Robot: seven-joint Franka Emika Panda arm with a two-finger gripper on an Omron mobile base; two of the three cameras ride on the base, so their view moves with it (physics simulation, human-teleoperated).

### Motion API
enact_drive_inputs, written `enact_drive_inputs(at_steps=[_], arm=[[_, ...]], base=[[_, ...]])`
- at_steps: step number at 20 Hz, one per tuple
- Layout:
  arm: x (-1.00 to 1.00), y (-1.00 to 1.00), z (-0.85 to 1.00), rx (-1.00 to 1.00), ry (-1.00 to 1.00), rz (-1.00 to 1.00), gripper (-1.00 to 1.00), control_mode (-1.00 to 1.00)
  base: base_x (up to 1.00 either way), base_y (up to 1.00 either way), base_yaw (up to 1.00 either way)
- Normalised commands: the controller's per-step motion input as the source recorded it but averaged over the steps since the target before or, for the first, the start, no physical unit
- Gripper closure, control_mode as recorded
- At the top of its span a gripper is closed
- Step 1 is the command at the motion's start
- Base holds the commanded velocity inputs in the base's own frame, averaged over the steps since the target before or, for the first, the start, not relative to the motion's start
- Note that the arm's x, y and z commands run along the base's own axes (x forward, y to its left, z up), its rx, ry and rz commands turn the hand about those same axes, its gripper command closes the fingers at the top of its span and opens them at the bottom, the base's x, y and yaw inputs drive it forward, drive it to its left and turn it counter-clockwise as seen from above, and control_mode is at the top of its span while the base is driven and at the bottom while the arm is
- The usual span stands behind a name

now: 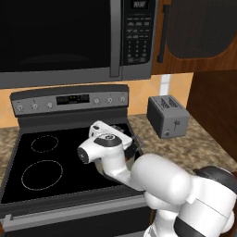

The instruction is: Put the lemon and bell pepper in the pot. Retrieve the spatula and lightly stir the vegetables in the pot.

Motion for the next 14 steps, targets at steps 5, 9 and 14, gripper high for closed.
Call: enact_drive_inputs(at_steps=[5,9,14], arm=[[0.06,-0.14,-0.15,-0.30,-0.03,0.00,1.00,-1.00],[0.00,0.00,0.26,-0.07,0.05,0.00,1.00,-1.00],[0.00,0.00,0.35,0.00,0.20,0.01,1.00,-1.00]], base=[[0.00,0.00,0.00],[0.00,0.00,0.00],[0.00,0.00,0.00]])
